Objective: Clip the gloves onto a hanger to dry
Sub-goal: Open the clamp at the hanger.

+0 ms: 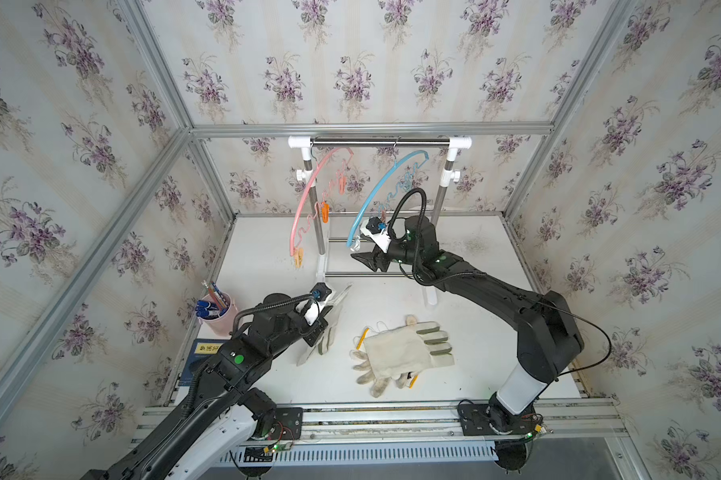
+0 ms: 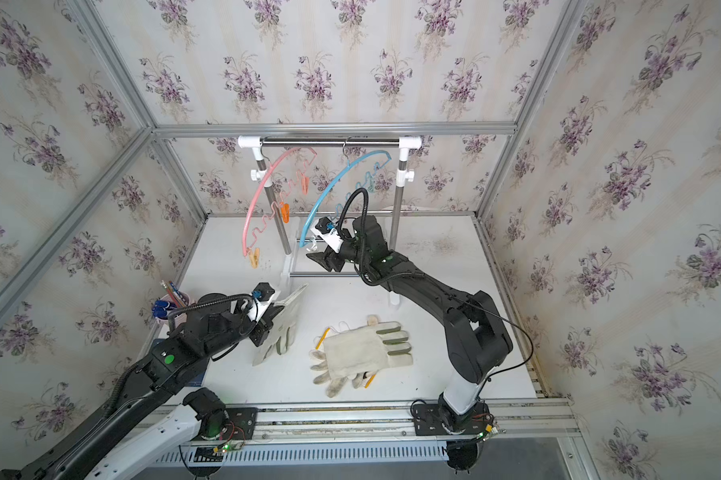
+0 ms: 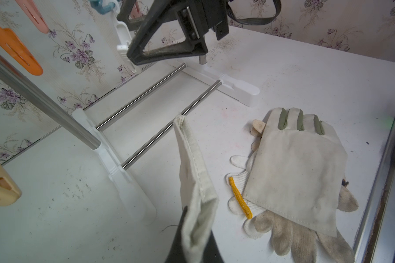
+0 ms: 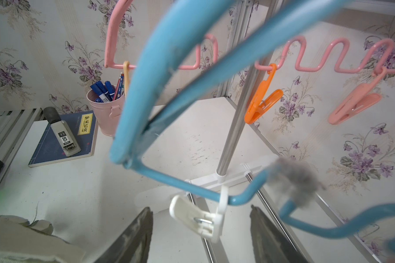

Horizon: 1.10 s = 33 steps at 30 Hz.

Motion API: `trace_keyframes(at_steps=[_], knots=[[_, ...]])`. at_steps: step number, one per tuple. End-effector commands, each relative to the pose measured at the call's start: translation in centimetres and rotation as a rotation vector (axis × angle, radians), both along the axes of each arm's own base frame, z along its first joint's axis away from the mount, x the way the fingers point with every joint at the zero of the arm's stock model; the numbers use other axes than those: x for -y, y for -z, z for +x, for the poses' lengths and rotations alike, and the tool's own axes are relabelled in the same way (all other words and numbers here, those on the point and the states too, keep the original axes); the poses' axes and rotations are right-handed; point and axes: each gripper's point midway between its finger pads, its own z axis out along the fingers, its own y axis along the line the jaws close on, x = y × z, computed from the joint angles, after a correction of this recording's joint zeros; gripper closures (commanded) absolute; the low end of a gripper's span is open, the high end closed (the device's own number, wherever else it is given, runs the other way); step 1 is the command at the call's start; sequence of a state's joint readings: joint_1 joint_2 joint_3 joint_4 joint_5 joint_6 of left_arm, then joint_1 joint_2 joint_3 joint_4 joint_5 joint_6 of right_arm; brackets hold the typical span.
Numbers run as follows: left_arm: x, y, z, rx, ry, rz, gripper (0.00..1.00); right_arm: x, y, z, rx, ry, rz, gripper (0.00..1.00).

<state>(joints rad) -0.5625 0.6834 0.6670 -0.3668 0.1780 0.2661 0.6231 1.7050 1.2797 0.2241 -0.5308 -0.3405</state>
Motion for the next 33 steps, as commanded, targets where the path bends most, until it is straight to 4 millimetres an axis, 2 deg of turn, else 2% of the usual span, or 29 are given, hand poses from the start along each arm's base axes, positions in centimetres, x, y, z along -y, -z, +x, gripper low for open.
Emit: trace_keyframes(at_steps=[1, 9, 20, 33], knots=[[0.0, -0.5, 0.4, 0.026, -0.011, -0.009, 1.00, -0.2, -1.3, 0.2, 0.056, -0.004, 0.029, 0.35], [-0.1, -0.4, 0.6, 0.022, -0.019, -0.007, 1.00, -0.6, -1.0, -0.1, 0.036, -0.034, 0.033, 0.36], [-0.1, -0.5, 0.7, 0.025, -0.025, -0.006, 1.00, -0.9, -0.2, 0.7, 0.027, -0.016, 0.038, 0.38], [-0.2, -0.4, 0.7, 0.019, -0.033, -0.006, 1.00, -1.5, -0.3, 1.1, 0.030, -0.016, 0.041, 0.49]])
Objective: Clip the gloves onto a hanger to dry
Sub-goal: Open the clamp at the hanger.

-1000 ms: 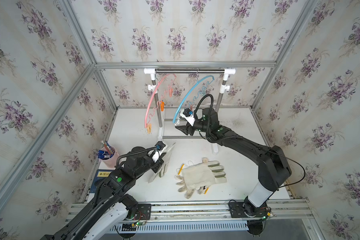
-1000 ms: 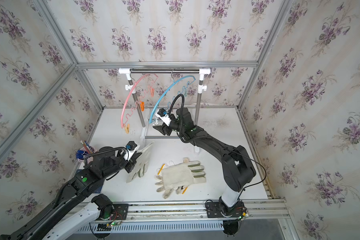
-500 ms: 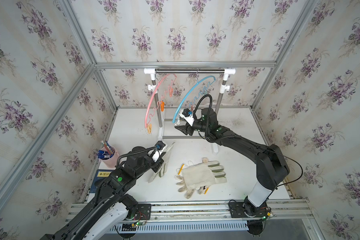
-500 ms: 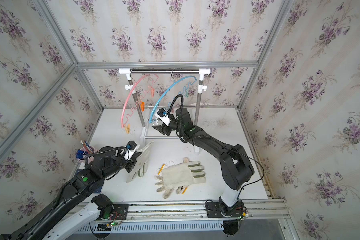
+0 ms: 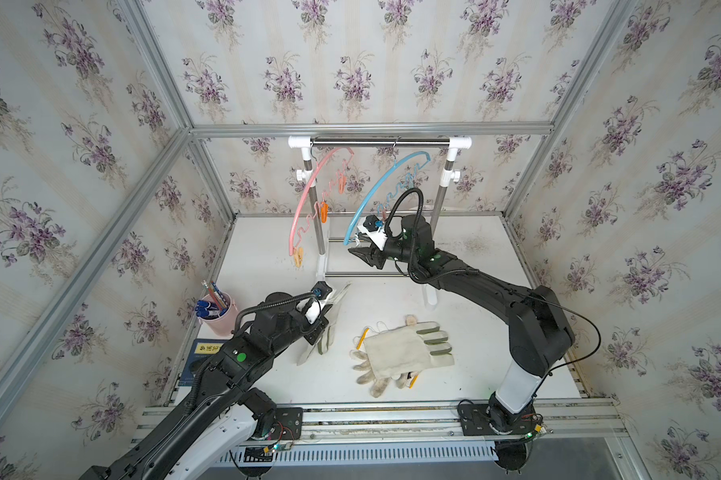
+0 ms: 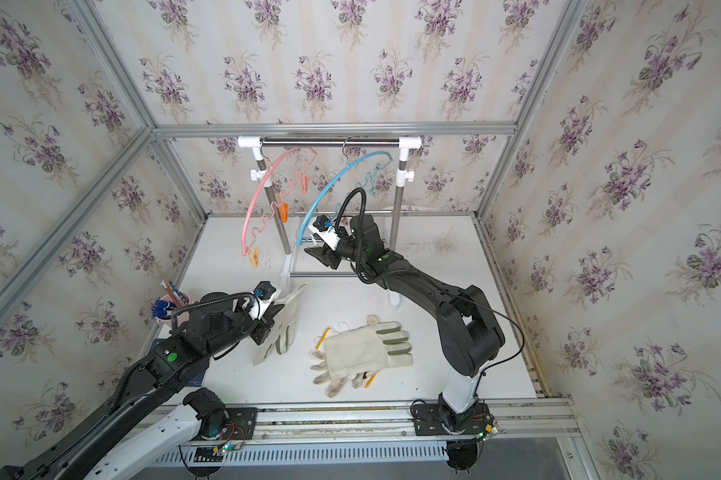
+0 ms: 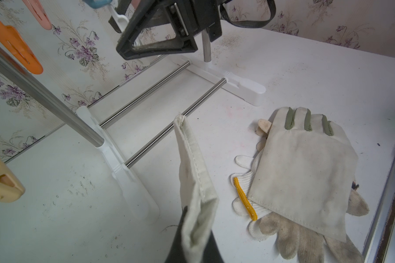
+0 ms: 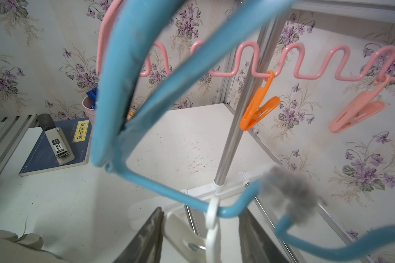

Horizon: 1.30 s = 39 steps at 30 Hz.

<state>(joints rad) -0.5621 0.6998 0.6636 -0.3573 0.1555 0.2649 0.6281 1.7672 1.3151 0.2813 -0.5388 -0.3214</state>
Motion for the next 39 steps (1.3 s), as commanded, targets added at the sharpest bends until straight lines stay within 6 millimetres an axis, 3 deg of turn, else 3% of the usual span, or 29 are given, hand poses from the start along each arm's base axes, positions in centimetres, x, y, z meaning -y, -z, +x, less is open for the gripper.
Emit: trace_keyframes(at_steps=[1, 14, 21, 28, 39], knots=[[0.0, -0.8, 0.3, 0.026, -0.013, -0.019, 1.00, -0.3, -0.5, 0.1, 0.024, -0.007, 0.015, 0.50], [-0.3, -1.4, 0.2, 0.046, -0.021, -0.023, 1.00, -0.5, -1.2, -0.3, 0.012, -0.007, 0.029, 0.64], [0.0, -1.4, 0.5, 0.041, -0.015, -0.023, 1.00, -0.5, -0.4, -0.8, 0.033, -0.006, -0.015, 0.49], [0.0, -1.1, 0.5, 0.035, -0.018, -0.026, 1.00, -0.1, 0.1, -0.3, 0.074, 0.064, -0.030, 0.47], [0.0, -0.9, 0.5, 0.035, -0.020, -0.025, 1.00, -0.1, -1.3, -0.2, 0.123, 0.088, 0.011, 0.50]])
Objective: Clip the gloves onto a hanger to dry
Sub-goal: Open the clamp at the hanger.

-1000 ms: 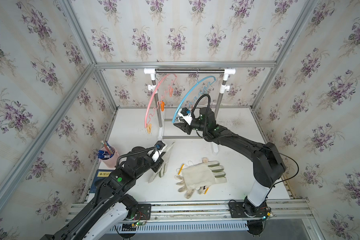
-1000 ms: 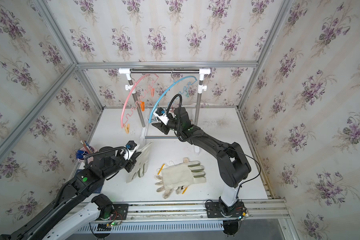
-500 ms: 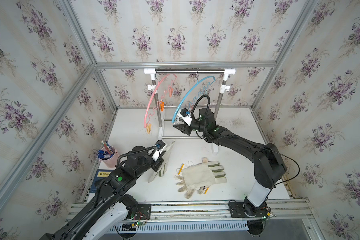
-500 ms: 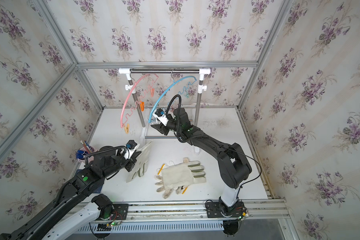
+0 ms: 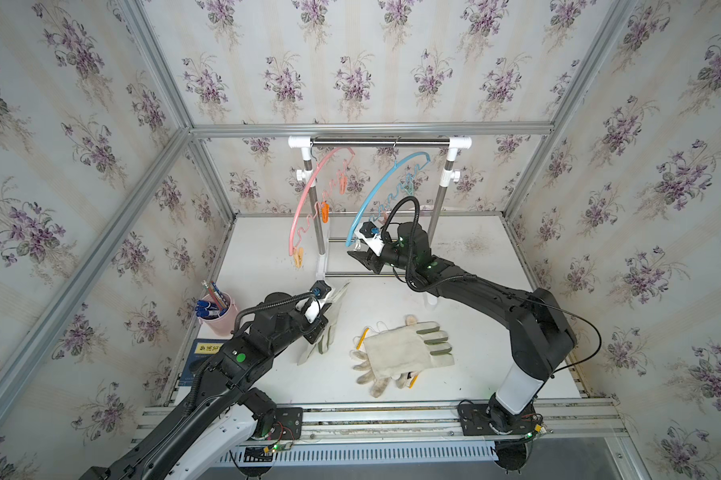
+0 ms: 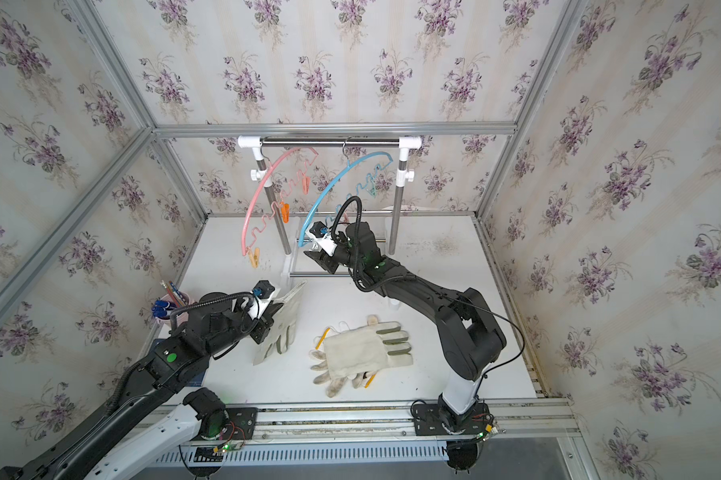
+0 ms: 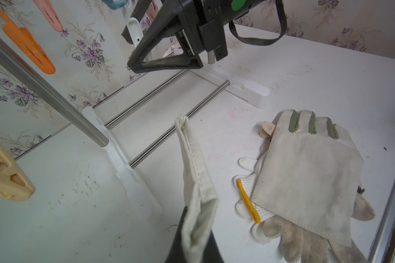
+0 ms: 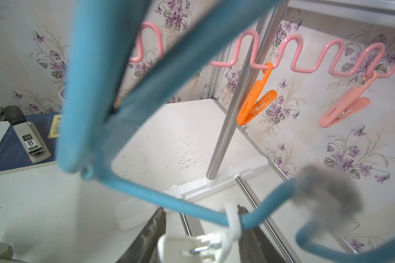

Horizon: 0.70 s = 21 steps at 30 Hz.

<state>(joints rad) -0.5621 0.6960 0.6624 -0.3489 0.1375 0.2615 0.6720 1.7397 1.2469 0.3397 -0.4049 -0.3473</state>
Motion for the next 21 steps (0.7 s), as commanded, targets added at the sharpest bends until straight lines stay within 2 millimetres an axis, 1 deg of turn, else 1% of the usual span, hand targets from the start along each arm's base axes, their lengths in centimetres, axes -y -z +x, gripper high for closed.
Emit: trace_keyframes(at_steps=[1, 4, 9, 14, 18, 21], knots=[[0.15, -0.64, 0.21, 0.022, -0.003, -0.023, 1.00, -0.02, -2.12, 0.07, 0.067, 0.003, 0.036, 0.50], [0.07, -0.61, 0.19, 0.022, -0.006, -0.025, 1.00, -0.13, -2.28, -0.15, 0.070, -0.012, 0.036, 0.51], [0.14, -0.57, 0.23, 0.020, -0.007, -0.026, 1.00, -0.21, -2.28, -0.26, 0.066, -0.020, 0.036, 0.56], [0.14, -0.66, 0.28, 0.020, -0.008, -0.028, 1.00, -0.16, -2.27, -0.32, 0.063, -0.020, 0.034, 0.63], [0.20, -0.79, 0.36, 0.019, -0.008, -0.030, 1.00, -0.14, -2.32, -0.42, 0.061, -0.023, 0.035, 0.72], [0.30, -0.99, 0.42, 0.021, -0.004, -0.030, 1.00, -0.09, -2.43, -0.52, 0.060, -0.024, 0.034, 0.75]])
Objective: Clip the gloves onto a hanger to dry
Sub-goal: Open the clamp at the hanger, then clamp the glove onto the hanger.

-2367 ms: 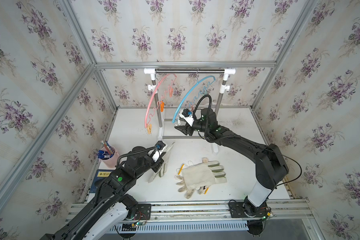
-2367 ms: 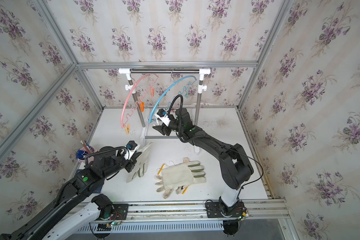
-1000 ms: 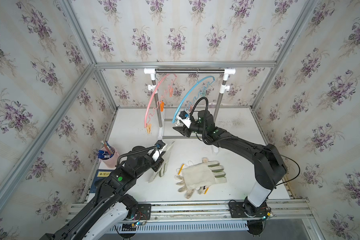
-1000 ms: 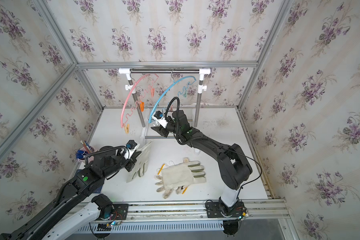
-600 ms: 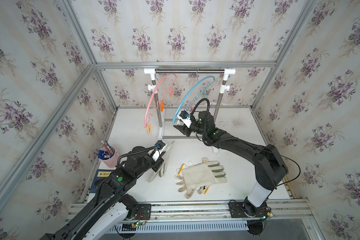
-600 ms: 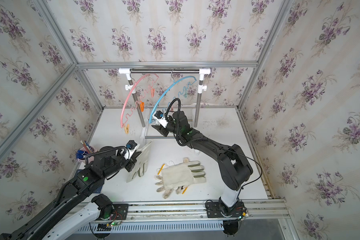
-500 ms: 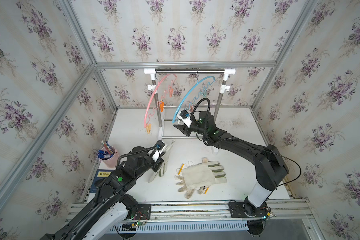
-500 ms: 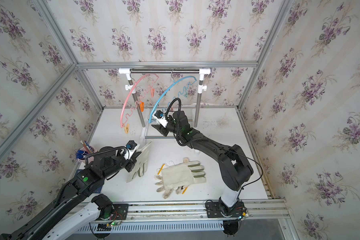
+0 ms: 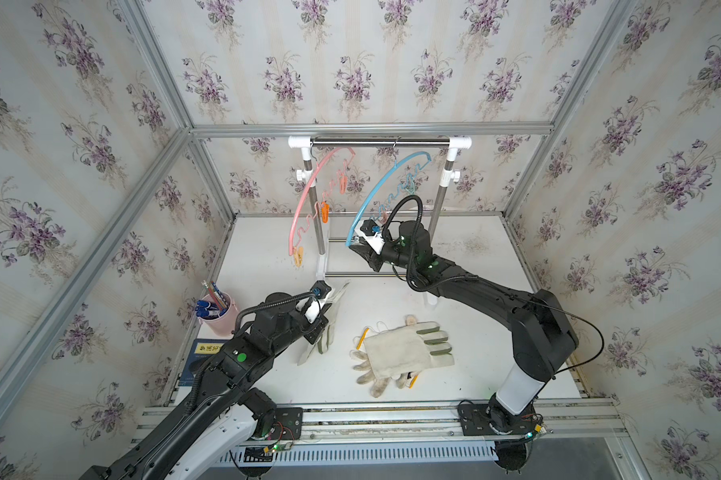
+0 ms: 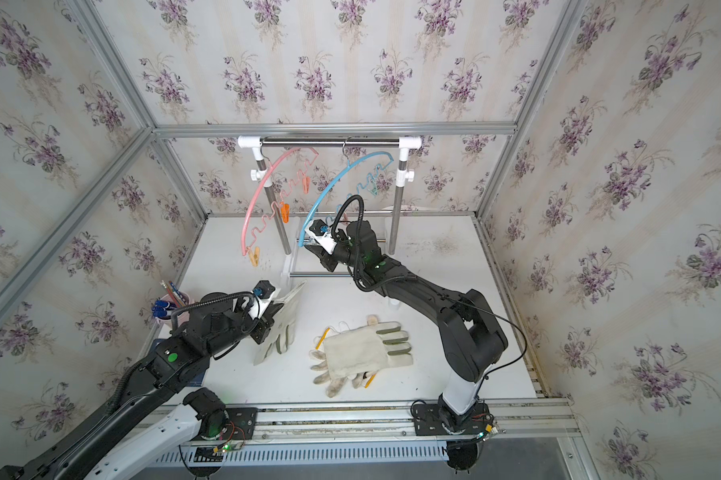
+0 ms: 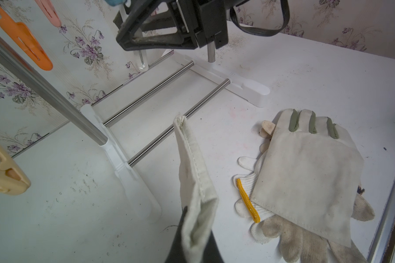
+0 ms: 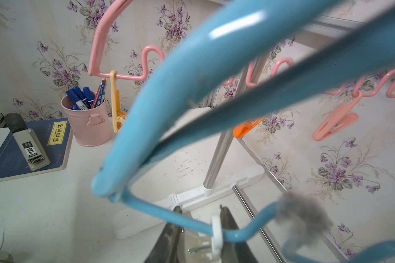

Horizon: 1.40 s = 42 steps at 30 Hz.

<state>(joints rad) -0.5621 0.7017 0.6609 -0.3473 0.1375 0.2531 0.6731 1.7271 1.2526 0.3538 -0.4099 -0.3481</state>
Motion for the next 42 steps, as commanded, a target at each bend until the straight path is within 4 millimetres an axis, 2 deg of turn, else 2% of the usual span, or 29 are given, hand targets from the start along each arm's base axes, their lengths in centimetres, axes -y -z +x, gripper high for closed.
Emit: trace_keyframes(at_steps=[1, 8, 11, 15, 21, 33, 42], knots=[[0.3, -1.3, 0.4, 0.031, 0.000, -0.027, 1.00, 0.0, -1.2, -0.4, 0.035, -0.017, 0.012, 0.75], [1.9, -2.0, 0.9, 0.046, 0.084, -0.002, 1.00, 0.6, -1.6, -1.5, 0.013, -0.035, -0.006, 0.78], [3.5, -2.3, 0.7, 0.090, 0.206, 0.027, 1.00, 1.1, -1.7, -3.1, -0.010, -0.075, -0.016, 0.78], [5.5, -1.4, 0.6, 0.132, 0.362, 0.075, 1.00, 1.9, -2.1, -5.6, -0.040, -0.144, -0.026, 0.78], [6.4, -1.7, 3.3, 0.176, 0.372, 0.053, 1.00, 3.2, -2.0, -7.6, -0.069, -0.192, -0.021, 0.78], [7.7, -2.9, 7.5, 0.226, 0.361, 0.013, 1.00, 4.6, -2.8, -8.6, -0.070, -0.226, -0.003, 0.78], [7.4, -2.5, 8.1, 0.241, 0.356, 0.026, 1.00, 4.8, -3.0, -9.1, -0.070, -0.250, 0.004, 0.77]])
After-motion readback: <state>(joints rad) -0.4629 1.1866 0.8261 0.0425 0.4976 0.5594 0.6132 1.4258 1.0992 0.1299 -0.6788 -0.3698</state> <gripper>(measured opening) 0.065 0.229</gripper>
